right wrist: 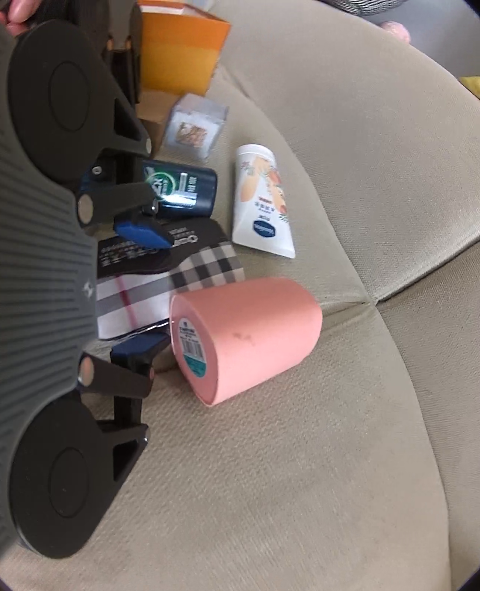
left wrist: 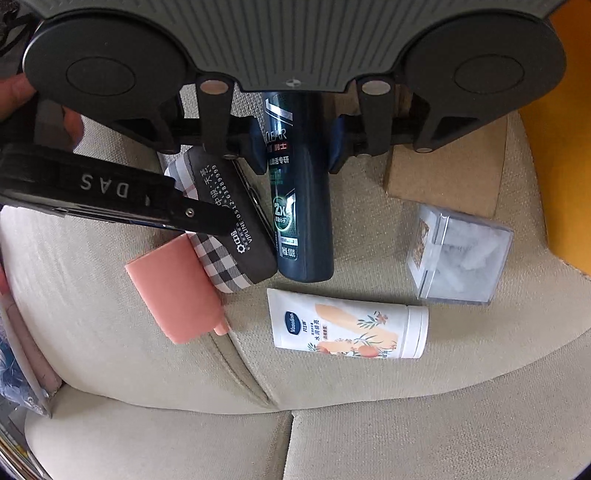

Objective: Organize rigid objects
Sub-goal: 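Grasp the dark green CLEAR bottle with the left tool while the right tool grasps the plaid case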

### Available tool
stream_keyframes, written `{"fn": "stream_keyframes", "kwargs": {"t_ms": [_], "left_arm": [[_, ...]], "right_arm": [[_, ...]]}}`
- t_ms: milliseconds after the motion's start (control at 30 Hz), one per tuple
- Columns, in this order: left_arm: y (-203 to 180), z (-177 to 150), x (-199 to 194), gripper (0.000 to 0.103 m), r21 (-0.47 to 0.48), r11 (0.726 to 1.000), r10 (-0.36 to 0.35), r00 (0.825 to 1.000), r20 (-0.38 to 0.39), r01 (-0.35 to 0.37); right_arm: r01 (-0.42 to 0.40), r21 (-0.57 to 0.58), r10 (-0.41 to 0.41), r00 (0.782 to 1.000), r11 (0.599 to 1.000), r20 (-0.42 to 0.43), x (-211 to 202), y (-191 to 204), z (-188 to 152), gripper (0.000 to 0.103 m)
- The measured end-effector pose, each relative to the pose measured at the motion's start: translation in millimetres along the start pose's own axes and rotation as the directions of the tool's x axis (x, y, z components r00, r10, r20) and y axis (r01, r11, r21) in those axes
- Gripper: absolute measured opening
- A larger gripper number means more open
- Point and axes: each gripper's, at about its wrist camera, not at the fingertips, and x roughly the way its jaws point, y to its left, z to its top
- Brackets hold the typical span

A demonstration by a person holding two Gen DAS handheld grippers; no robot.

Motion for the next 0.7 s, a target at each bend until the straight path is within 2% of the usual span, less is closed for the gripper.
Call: {"fn": "stream_keyframes", "kwargs": {"t_ms": [67, 133, 200, 300, 400, 533, 700], "left_arm": [[2, -2, -3, 0.039, -0.015, 1.000, -0.001, 1.000, 0.006, 0.001], [3, -6, -7, 0.038, -0.020, 1.000, 0.002, 1.000, 0.012, -0.001], [5, -12, -12, 0.038, -0.039, 0.999, -0.010, 1.000, 0.017, 0.011], [7, -24, -20, 0.038, -0.059, 0.998, -0.017, 0.999, 0.036, 0.019], [8, -30, -27, 0.038, -0.073, 0.997, -0.027, 0.998, 0.050, 0.031], [10, -41, -44, 0.037, -0.100, 0.993, -0.053, 0.995, 0.081, 0.061], [11, -60, -60, 0.036, -0.114, 0.990, -0.078, 0.993, 0.088, 0.087]], "right_arm": [[0.001, 0.005, -0.001, 1.000, 1.000, 0.003, 1, 1, 0, 0.052], [0.022, -0.035, -0.021, 1.000, 0.999, 0.008, -2, 9, -2, 0.047], [0.021, -0.049, -0.021, 1.000, 0.999, 0.003, -8, 13, -7, 0.035], [0.005, -0.052, -0.004, 1.000, 0.999, 0.013, -22, 19, -16, 0.022], [0.003, -0.057, -0.001, 1.000, 0.998, 0.031, -40, 28, -26, 0.016], [0.035, -0.105, -0.031, 0.999, 0.994, 0.042, -65, 42, -42, 0.013], [0.087, -0.182, -0.088, 0.996, 0.980, 0.002, -82, 59, -69, 0.013]]}}
